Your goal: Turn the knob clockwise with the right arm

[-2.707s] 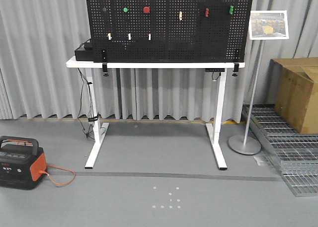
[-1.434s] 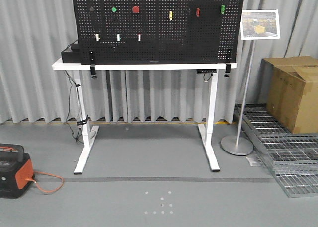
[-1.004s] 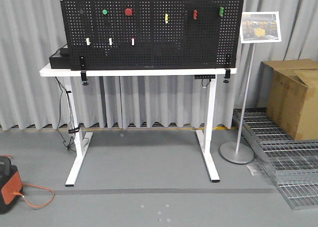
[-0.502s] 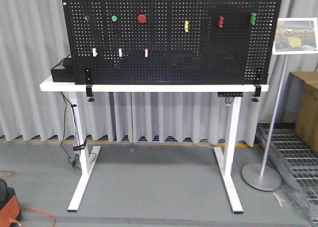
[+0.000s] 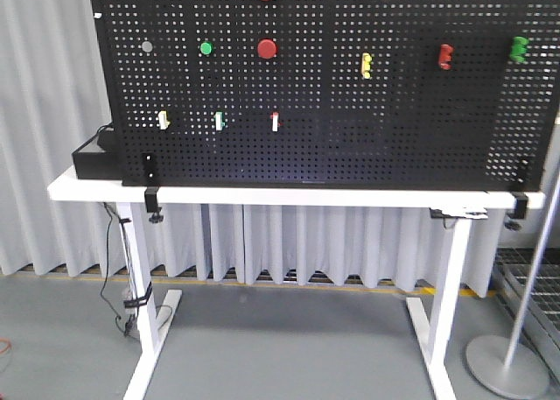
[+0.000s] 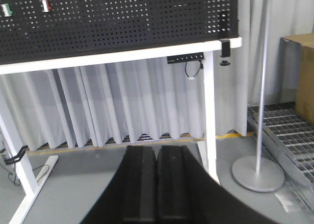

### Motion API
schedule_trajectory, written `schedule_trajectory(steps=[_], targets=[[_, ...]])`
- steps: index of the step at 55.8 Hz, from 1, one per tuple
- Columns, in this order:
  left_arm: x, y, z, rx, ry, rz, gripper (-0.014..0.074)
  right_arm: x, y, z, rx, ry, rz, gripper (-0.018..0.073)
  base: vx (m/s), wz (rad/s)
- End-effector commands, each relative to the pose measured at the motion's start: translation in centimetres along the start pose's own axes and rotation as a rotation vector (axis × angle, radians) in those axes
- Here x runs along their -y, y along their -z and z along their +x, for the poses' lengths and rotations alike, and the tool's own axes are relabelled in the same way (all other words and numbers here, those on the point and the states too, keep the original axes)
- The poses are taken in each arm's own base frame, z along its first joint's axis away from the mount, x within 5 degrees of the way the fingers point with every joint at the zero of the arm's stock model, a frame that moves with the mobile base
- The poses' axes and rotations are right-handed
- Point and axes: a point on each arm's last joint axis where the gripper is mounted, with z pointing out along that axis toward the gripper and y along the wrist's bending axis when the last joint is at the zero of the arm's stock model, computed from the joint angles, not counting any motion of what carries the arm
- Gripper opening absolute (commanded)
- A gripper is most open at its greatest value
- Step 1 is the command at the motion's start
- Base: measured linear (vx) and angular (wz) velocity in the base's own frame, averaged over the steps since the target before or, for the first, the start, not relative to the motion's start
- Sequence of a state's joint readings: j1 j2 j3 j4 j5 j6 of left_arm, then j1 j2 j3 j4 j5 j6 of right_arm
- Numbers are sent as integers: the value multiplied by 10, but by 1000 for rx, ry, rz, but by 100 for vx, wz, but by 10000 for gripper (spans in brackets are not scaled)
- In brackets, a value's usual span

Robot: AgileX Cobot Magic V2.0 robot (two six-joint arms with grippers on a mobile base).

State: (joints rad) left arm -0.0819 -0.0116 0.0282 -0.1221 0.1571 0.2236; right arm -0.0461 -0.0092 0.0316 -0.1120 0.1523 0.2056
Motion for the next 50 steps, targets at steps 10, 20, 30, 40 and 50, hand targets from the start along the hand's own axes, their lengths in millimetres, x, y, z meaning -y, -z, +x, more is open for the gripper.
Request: schedule_trajectory(steps=[10, 20, 30, 40, 50], targets=[[0, -1, 2, 68, 8, -9, -6, -1, 1, -5, 85, 21, -9, -8, 43, 1], [0, -1, 2, 68, 8, -9, -6, -1, 1, -5, 85, 21, -9, -8, 43, -2], [0, -1, 2, 68, 8, -9, -6, -1, 1, -5, 85, 21, -9, -8, 44, -2], [0, -1, 2, 68, 8, -9, -6, -1, 1, -5, 84, 21, -9, -8, 43, 3], [0, -1, 2, 68, 8, -9, -6, -1, 1, -5, 84, 21, -9, -8, 41, 3]])
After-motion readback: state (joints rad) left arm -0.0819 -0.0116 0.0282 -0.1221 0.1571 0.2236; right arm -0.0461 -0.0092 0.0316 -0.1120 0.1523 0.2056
